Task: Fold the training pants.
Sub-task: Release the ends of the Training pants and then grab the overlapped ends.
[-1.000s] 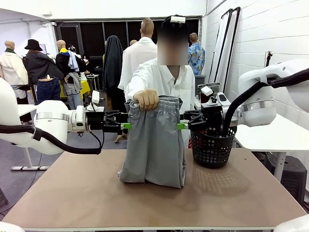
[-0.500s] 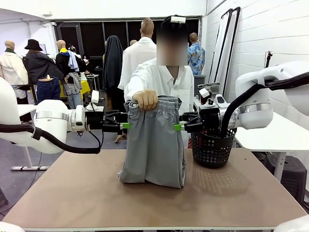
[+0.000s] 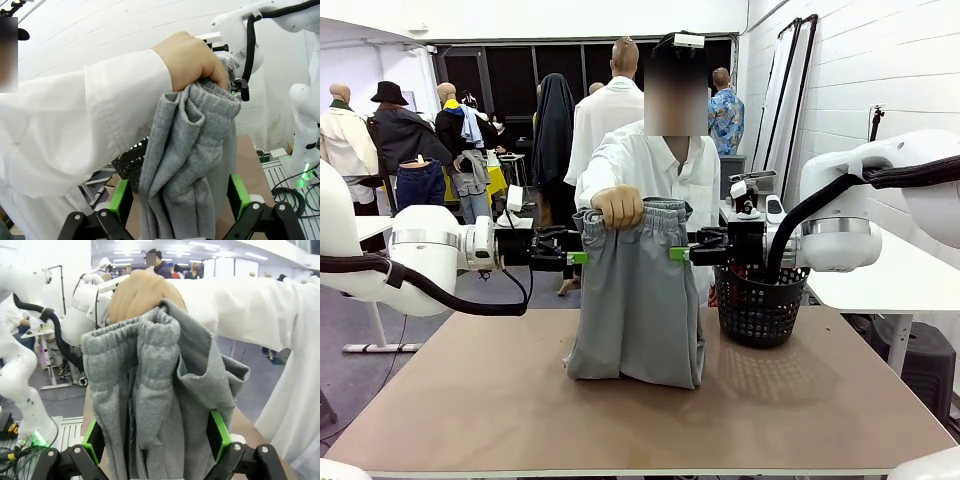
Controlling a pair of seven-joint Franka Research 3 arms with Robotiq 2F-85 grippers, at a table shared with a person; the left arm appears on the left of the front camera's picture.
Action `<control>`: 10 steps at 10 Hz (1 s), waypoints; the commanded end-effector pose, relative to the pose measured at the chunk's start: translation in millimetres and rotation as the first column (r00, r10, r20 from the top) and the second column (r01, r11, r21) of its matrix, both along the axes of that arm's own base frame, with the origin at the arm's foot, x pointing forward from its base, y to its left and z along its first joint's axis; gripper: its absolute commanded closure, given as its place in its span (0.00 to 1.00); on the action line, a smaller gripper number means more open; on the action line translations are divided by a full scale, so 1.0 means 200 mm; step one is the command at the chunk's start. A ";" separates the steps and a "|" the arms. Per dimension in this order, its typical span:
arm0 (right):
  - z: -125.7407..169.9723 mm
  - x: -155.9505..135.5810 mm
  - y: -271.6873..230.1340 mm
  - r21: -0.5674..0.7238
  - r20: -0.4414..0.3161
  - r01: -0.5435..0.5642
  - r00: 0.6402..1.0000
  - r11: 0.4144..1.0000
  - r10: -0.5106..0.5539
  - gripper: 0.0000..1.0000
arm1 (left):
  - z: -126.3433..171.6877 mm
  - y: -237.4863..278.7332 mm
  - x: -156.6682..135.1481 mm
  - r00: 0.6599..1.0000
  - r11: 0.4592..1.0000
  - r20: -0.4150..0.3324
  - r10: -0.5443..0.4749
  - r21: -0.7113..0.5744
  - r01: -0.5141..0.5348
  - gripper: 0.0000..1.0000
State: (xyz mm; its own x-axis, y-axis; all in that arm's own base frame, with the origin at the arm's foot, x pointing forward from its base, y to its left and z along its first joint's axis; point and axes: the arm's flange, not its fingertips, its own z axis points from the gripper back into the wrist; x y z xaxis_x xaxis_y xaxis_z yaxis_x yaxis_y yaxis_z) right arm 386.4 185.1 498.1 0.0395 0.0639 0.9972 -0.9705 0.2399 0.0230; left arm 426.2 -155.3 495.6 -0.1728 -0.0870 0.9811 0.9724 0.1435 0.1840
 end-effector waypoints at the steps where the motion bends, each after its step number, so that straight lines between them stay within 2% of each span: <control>1: -0.05 -0.04 0.03 0.007 0.046 0.067 0.997 0.998 -0.067 0.00 | 0.01 0.01 0.03 0.999 1.000 0.046 0.016 -0.013 -0.015 0.00; 3: -0.05 -0.03 0.03 -0.001 0.054 0.077 0.996 0.997 -0.076 0.00 | 0.01 -0.01 0.05 0.997 0.999 0.065 0.046 -0.024 -0.045 0.00; 6: -0.06 -0.01 0.03 -0.009 0.057 0.088 0.995 0.996 -0.088 0.00 | -0.01 -0.05 0.07 0.999 0.999 0.047 -0.007 -0.053 0.010 0.00; 10: -0.07 0.01 0.02 -0.018 0.079 0.131 0.988 0.991 -0.129 0.00 | -0.02 -0.08 0.09 0.997 0.997 0.025 -0.075 -0.009 0.075 0.00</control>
